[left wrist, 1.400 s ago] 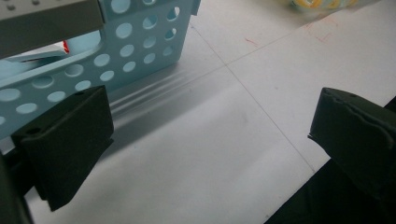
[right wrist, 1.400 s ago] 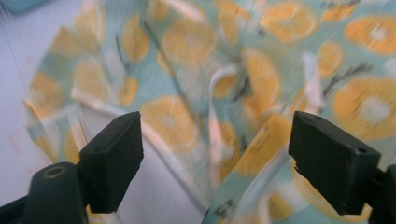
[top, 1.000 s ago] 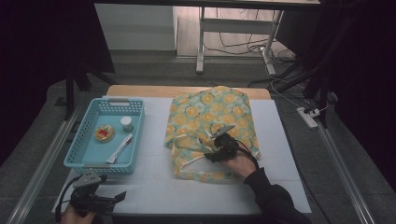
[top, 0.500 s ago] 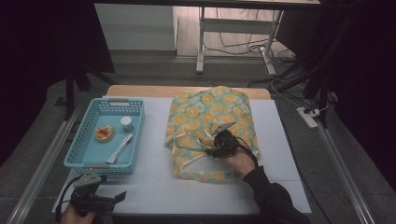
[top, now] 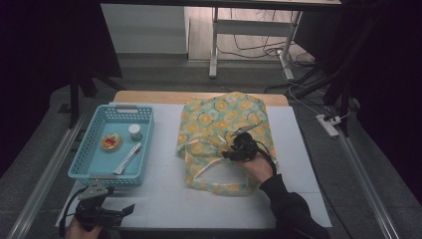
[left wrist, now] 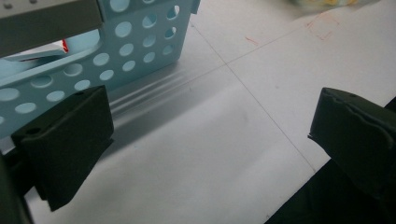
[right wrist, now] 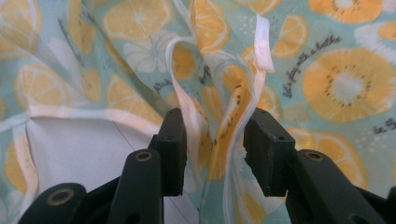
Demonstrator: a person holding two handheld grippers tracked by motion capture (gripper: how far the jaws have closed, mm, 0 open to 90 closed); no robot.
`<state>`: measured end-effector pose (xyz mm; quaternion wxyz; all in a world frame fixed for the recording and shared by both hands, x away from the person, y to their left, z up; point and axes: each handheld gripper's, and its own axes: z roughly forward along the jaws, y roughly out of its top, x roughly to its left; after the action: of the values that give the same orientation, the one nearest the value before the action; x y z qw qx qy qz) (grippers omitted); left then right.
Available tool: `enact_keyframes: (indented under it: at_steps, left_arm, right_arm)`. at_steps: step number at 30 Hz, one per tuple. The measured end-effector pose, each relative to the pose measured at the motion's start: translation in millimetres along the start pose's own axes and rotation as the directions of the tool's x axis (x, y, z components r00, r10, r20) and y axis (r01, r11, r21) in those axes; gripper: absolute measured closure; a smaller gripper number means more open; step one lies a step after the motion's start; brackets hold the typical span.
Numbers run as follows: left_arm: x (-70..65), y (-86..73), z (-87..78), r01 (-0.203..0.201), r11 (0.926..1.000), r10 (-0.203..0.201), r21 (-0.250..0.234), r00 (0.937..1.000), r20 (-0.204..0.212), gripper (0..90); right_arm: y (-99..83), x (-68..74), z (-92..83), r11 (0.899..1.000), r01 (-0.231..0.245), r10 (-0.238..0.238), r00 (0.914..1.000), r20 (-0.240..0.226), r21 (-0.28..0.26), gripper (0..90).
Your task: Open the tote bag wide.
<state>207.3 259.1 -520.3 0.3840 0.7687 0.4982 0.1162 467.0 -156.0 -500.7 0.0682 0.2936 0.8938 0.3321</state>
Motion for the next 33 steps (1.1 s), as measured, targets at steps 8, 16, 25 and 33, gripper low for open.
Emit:
enact_keyframes:
  at_steps: [8,16,25,33]
  left_arm:
    - [-0.1,-0.1,-0.2,-0.001,1.0000,0.001,-0.001,1.0000,0.000,0.0]
    - [-0.3,-0.1,-0.3,-0.003,1.0000,0.003,-0.002,1.0000,-0.001,0.0]
    - [-0.1,0.0,-0.2,-0.001,1.0000,0.001,-0.002,1.0000,0.001,0.0]
    - [0.0,-0.2,-0.4,-0.002,1.0000,0.002,-0.003,1.0000,0.003,0.0]
  right_arm:
    - [-2.3,1.5,9.2,0.996,0.054,-0.057,0.9974,0.044,0.073,61.9]
    - [-6.4,-1.3,3.0,0.992,0.081,-0.080,0.9967,-0.012,0.094,89.2]
    - [13.3,-3.9,-20.7,0.996,0.083,-0.081,0.9929,-0.088,0.029,89.5]
    - [44.6,1.9,-38.3,0.994,0.109,-0.107,0.9874,-0.117,0.012,89.4]
